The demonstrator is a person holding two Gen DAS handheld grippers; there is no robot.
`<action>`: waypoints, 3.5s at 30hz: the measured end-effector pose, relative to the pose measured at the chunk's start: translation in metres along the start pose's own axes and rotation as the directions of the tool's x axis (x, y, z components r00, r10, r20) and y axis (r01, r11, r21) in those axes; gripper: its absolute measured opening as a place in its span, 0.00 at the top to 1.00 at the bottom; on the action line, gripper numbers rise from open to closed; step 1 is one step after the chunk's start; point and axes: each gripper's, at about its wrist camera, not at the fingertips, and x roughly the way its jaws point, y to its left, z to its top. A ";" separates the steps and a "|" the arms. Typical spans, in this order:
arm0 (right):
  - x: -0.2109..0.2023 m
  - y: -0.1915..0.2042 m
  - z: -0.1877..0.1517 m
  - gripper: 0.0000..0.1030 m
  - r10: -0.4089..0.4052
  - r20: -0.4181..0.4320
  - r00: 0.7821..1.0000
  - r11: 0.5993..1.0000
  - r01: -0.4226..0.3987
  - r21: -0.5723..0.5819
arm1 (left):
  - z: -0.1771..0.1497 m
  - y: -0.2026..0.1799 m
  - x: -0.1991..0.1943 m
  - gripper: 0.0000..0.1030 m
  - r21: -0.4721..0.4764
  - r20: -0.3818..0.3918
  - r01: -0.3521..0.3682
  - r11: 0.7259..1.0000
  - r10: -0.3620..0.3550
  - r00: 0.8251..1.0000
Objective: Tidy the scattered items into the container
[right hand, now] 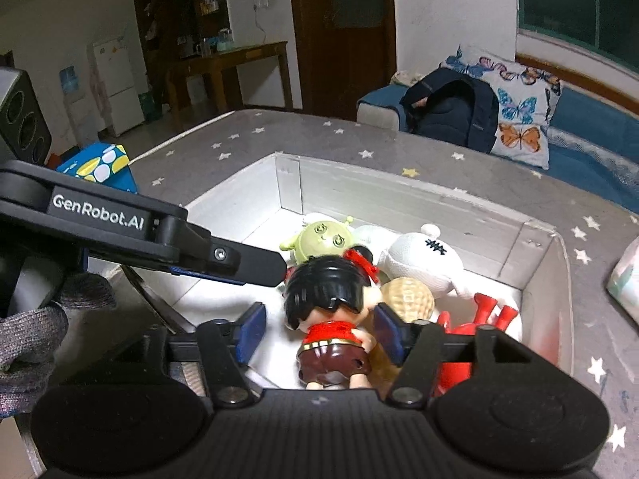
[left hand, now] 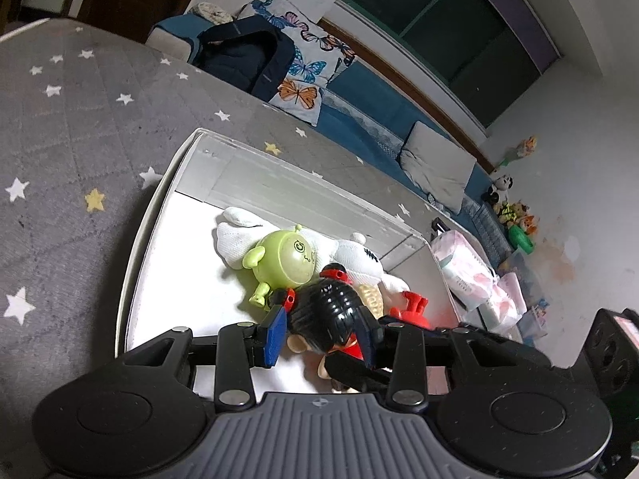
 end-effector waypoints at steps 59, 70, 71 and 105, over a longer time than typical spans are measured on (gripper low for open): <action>-0.097 0.052 -0.129 0.15 -0.186 0.088 0.979 0.962 0.163 0.220 | -0.148 -0.056 -0.065 0.61 0.339 0.089 -0.232 0.912 0.215 0.973; -0.094 0.057 -0.133 0.11 -0.191 0.068 0.979 0.960 0.171 0.222 | -0.154 -0.058 -0.064 0.61 0.363 0.097 -0.271 0.891 0.253 0.963; -0.094 0.057 -0.133 0.10 -0.192 0.066 0.979 0.959 0.174 0.222 | -0.154 -0.058 -0.064 0.61 0.364 0.097 -0.272 0.891 0.254 0.962; -0.087 0.052 -0.131 0.00 -0.208 0.049 0.977 0.952 0.191 0.241 | -0.149 -0.059 -0.059 0.61 0.383 0.112 -0.321 0.866 0.302 0.947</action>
